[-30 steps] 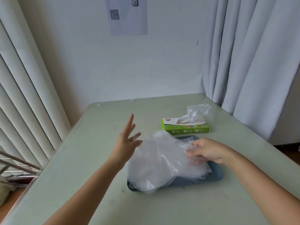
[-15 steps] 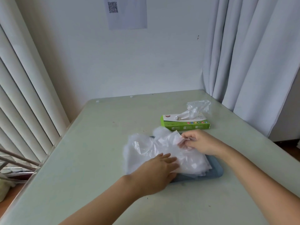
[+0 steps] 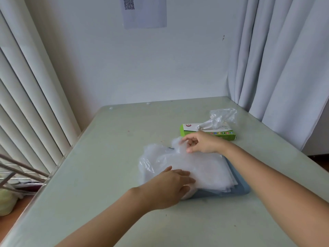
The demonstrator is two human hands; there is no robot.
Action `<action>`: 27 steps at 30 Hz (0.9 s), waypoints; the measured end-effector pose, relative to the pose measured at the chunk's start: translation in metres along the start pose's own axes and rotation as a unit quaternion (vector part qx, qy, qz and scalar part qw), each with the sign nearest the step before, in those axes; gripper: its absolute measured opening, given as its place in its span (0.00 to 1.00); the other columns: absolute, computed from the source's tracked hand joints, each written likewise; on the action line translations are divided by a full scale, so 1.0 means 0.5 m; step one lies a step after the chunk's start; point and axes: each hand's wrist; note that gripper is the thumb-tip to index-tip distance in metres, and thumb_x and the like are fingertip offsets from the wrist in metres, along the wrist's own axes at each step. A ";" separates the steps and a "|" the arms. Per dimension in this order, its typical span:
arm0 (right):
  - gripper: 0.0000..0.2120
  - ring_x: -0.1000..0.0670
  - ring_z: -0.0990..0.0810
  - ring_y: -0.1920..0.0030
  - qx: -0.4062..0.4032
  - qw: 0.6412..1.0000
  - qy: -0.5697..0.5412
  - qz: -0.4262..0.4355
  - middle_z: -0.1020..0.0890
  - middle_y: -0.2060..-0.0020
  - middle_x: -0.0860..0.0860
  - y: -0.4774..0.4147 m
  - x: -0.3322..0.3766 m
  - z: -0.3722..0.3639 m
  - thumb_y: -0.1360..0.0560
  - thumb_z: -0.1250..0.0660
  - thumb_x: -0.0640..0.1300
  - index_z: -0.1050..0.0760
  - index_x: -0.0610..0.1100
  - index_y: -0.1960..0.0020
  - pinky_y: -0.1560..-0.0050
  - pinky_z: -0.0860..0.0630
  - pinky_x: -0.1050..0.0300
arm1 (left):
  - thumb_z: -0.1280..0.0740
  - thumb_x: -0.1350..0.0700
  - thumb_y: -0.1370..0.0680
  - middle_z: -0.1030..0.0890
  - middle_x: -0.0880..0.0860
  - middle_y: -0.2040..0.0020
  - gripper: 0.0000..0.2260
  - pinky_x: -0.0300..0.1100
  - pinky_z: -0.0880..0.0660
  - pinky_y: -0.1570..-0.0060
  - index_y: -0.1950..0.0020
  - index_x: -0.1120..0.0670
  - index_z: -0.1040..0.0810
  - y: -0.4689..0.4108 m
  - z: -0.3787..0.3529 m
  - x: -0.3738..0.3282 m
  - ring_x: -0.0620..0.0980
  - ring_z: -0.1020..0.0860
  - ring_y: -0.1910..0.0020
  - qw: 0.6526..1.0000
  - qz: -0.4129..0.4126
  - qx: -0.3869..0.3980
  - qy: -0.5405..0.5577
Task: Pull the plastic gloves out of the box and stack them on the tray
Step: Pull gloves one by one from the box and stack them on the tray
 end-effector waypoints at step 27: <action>0.43 0.54 0.71 0.28 0.062 0.945 0.321 0.019 0.69 0.30 0.58 0.143 -0.063 -0.100 0.36 0.60 0.76 0.62 0.61 0.24 0.28 0.68 0.53 | 0.43 0.58 0.19 0.19 0.58 0.43 0.14 0.46 0.28 0.44 0.37 0.57 0.24 -0.042 0.119 -0.048 0.58 0.23 0.43 0.969 0.174 -0.177 0.009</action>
Point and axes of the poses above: each hand's wrist, its own y-axis away from the middle knuckle, its own z-axis out of the back of the hand, x = y × z
